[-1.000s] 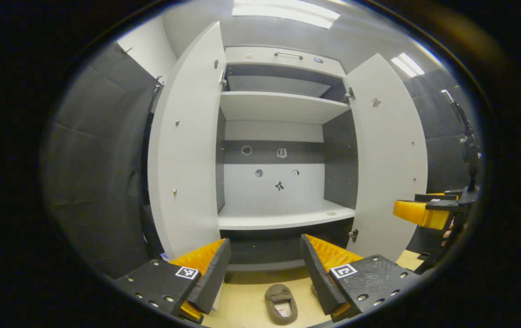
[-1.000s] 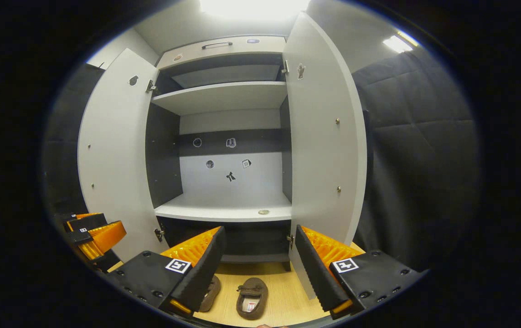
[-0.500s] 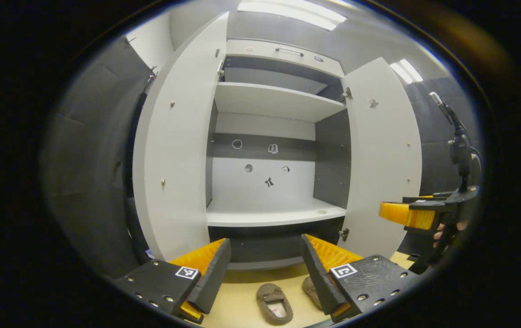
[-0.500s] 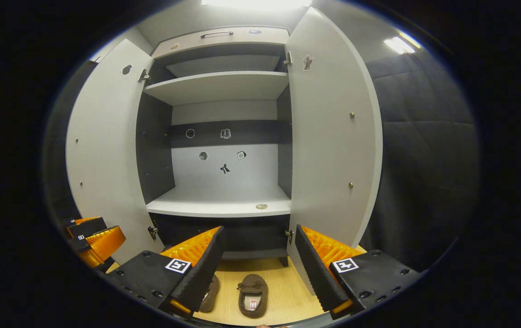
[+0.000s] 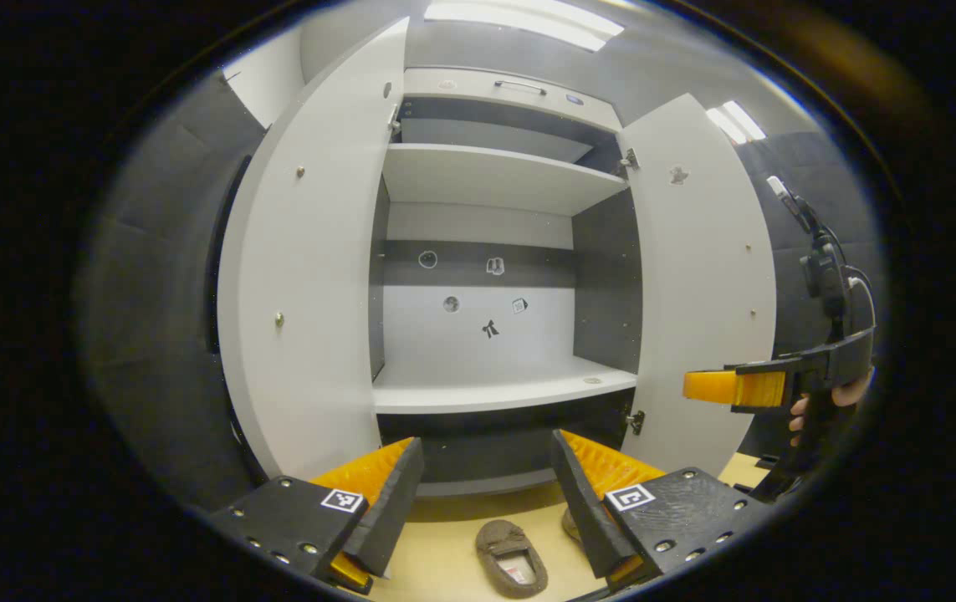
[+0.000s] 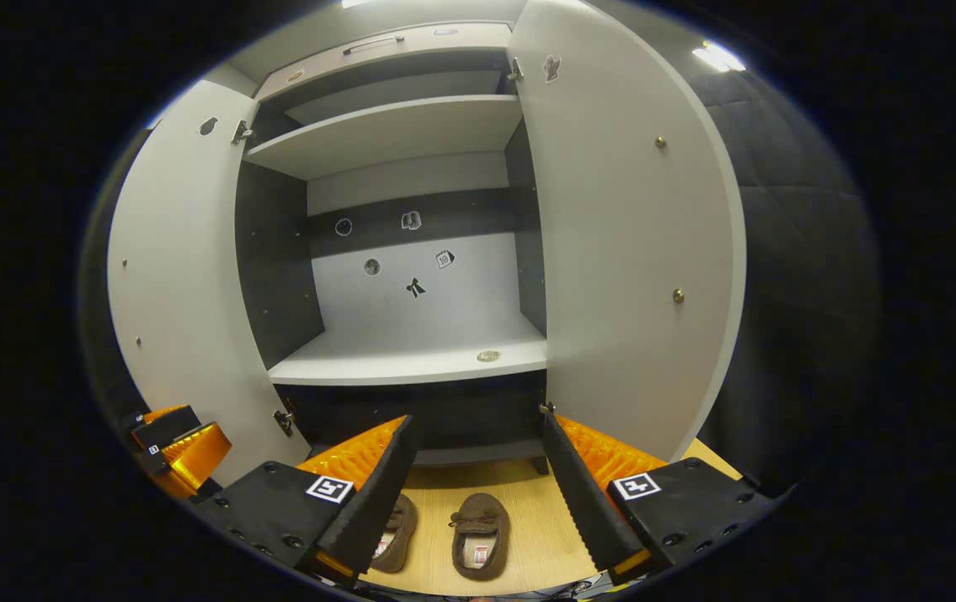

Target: Grab one shoe with the right hand and put it into the shoe cabinet, grab the other shoe with the left hand and put it into the shoe cabinet; then close the right door with the right hand and the left door with the left hand.

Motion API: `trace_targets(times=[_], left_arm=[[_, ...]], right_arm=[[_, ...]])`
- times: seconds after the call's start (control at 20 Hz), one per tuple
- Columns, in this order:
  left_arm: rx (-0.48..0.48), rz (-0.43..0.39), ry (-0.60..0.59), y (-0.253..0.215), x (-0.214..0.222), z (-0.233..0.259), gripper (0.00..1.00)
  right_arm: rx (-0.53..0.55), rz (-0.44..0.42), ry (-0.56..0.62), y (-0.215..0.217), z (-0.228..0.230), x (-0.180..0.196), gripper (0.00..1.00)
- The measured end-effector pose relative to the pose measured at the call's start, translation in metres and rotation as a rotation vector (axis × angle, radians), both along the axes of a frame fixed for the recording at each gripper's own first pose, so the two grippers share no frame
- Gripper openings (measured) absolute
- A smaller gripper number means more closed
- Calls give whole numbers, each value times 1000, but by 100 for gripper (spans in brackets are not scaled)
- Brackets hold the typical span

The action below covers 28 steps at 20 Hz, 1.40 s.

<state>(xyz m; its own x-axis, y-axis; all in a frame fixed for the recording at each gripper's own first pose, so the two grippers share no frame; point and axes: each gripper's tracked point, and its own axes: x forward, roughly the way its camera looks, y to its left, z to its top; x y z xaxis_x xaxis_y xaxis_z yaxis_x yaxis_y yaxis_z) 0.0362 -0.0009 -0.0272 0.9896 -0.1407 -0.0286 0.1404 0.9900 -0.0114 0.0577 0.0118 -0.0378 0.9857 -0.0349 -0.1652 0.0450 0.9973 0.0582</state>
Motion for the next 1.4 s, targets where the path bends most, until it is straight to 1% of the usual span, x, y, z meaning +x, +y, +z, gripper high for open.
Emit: trace_targets(times=[0.2, 0.3, 0.4, 0.6, 0.7, 0.8, 0.85, 0.9, 0.95, 1.0, 1.05, 1.1, 1.15, 1.2, 1.3, 1.4], left_arm=[[-3, 19, 8, 5, 1, 1, 88], [-6, 32, 18, 10, 1, -2, 88], [-12, 40, 41, 14, 0, -9, 88], [-28, 32, 100, 16, -3, -26, 88], [-16, 27, 110, 15, -4, -31, 88], [-8, 22, 112, 12, -4, -31, 89], [-9, 20, 113, 11, -4, -32, 96], [-9, 18, 117, 10, -4, -33, 96], [-3, 17, 121, 9, -5, -34, 89], [9, 19, 121, 9, -5, -33, 89], [21, 23, 119, 11, -5, -33, 88], [29, 28, 118, 12, -4, -34, 96], [29, 29, 121, 11, -4, -36, 96], [23, 29, 129, 11, -3, -40, 88], [7, 31, 150, 9, -2, -47, 88], [1, 34, 168, 7, -2, -51, 89]], right_arm=[[31, 24, 101, 4, -28, 16, 98], [68, 62, 141, 18, -40, 22, 98], [82, 92, 189, 26, -58, 29, 98], [80, 138, 298, 44, -108, 38, 98], [94, 177, 367, 56, -140, 36, 98], [106, 197, 436, 64, -169, 32, 98], [110, 203, 471, 67, -185, 32, 98], [115, 211, 504, 70, -198, 30, 93], [126, 219, 526, 74, -207, 29, 93], [136, 230, 549, 77, -217, 29, 98], [142, 238, 575, 80, -227, 26, 98], [142, 239, 595, 81, -237, 26, 98], [139, 246, 616, 82, -246, 25, 98], [126, 245, 632, 82, -257, 28, 97], [83, 229, 655, 76, -278, 36, 97], [22, 195, 676, 66, -296, 42, 97]])
